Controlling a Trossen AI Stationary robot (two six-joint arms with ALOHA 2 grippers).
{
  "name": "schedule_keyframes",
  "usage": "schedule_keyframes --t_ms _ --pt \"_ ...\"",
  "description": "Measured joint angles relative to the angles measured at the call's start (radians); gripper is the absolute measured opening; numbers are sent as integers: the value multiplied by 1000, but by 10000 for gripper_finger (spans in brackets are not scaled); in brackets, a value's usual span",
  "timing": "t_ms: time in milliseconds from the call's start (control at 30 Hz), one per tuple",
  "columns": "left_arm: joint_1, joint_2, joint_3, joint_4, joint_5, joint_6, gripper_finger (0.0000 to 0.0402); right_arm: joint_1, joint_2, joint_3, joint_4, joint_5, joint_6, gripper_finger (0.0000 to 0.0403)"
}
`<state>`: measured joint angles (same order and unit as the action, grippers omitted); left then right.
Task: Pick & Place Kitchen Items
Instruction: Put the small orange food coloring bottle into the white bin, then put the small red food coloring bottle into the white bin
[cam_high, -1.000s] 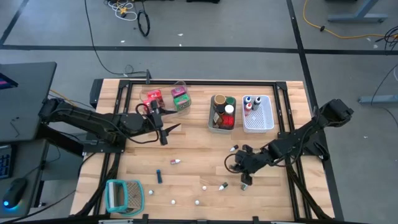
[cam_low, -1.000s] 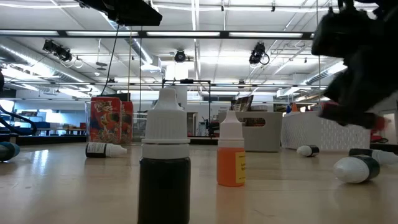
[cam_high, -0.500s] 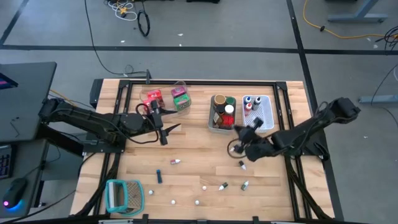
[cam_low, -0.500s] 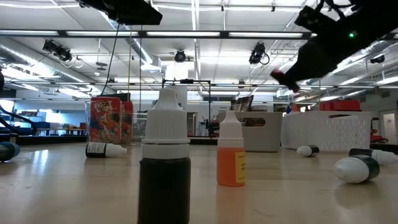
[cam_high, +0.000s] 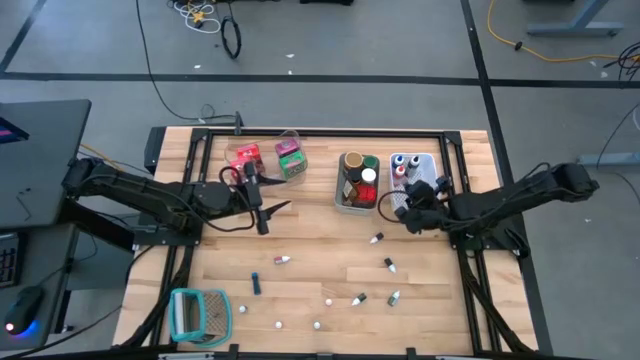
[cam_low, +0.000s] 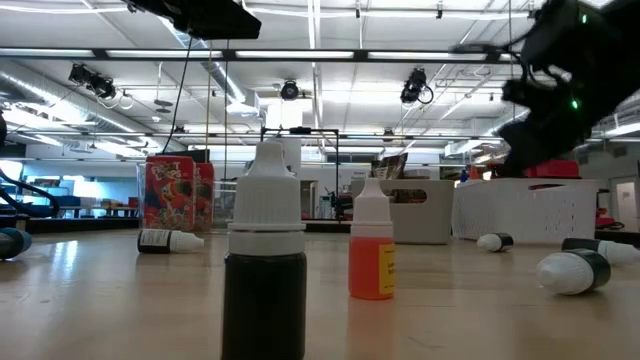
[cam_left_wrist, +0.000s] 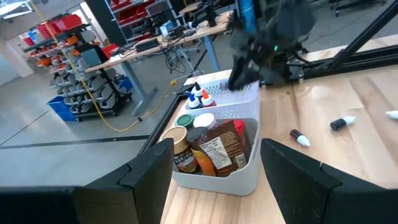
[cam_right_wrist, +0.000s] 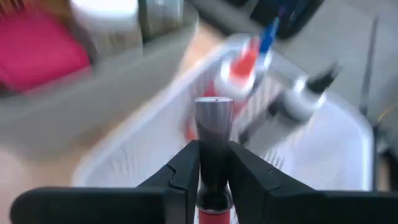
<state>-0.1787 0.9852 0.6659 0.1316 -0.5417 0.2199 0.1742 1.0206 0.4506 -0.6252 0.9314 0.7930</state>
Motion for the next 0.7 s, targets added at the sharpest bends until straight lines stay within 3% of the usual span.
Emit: schedule_keyframes --t_ms 67,200,433,533,700 --pt "0 0 0 1 14 -3 251 -21 2 -51 49 -50 -1 86" --pt "0 0 0 2 14 -3 251 -43 0 -99 147 -31 34 101" --pt "0 0 0 31 13 -2 251 -72 1 -103 186 -14 -55 155" --pt "0 0 1 52 13 0 251 -73 3 -98 238 7 -146 178" --pt "0 0 1 54 11 6 251 -73 4 -1 311 -45 -370 200"
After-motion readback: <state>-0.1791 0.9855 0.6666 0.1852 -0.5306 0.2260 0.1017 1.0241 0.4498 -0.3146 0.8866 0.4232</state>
